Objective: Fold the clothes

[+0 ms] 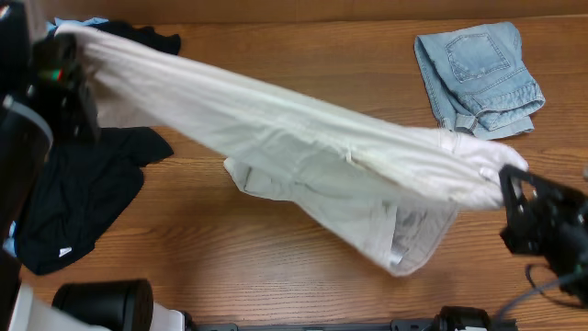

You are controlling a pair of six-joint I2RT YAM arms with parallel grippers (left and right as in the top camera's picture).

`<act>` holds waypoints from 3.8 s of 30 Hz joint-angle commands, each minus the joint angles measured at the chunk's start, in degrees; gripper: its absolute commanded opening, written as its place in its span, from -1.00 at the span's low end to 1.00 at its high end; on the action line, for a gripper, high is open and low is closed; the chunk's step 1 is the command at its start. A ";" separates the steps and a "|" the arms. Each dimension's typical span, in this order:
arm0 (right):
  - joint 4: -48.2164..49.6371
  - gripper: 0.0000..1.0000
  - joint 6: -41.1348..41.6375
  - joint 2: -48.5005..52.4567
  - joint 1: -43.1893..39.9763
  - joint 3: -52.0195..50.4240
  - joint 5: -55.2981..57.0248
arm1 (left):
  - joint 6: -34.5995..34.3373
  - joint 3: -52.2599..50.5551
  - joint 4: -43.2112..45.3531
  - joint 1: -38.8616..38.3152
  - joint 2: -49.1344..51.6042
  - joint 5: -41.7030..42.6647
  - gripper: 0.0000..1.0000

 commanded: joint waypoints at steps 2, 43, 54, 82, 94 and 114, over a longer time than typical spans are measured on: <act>-1.92 -0.92 -0.87 -3.04 -0.74 7.48 2.84 | -0.81 0.74 -0.22 0.74 -4.33 -3.41 -0.92; -9.90 -0.92 -5.84 -2.91 -0.76 17.73 -0.22 | -6.51 -5.29 -0.15 0.74 -25.68 -15.63 -0.91; 15.54 -0.92 -4.42 -0.90 -0.76 -14.82 -5.70 | -11.30 -32.20 1.42 0.74 -19.85 -15.50 -0.91; 87.56 -0.92 -4.02 58.16 10.64 -32.37 -0.55 | -11.32 -53.62 52.70 0.63 37.73 1.03 -0.91; 112.08 -0.43 5.46 64.43 11.63 -32.30 11.52 | -11.28 -53.31 71.65 0.33 42.73 1.81 0.04; 64.39 1.00 0.76 37.90 11.47 -23.06 3.67 | -9.14 -26.77 32.30 -0.11 31.43 12.04 1.00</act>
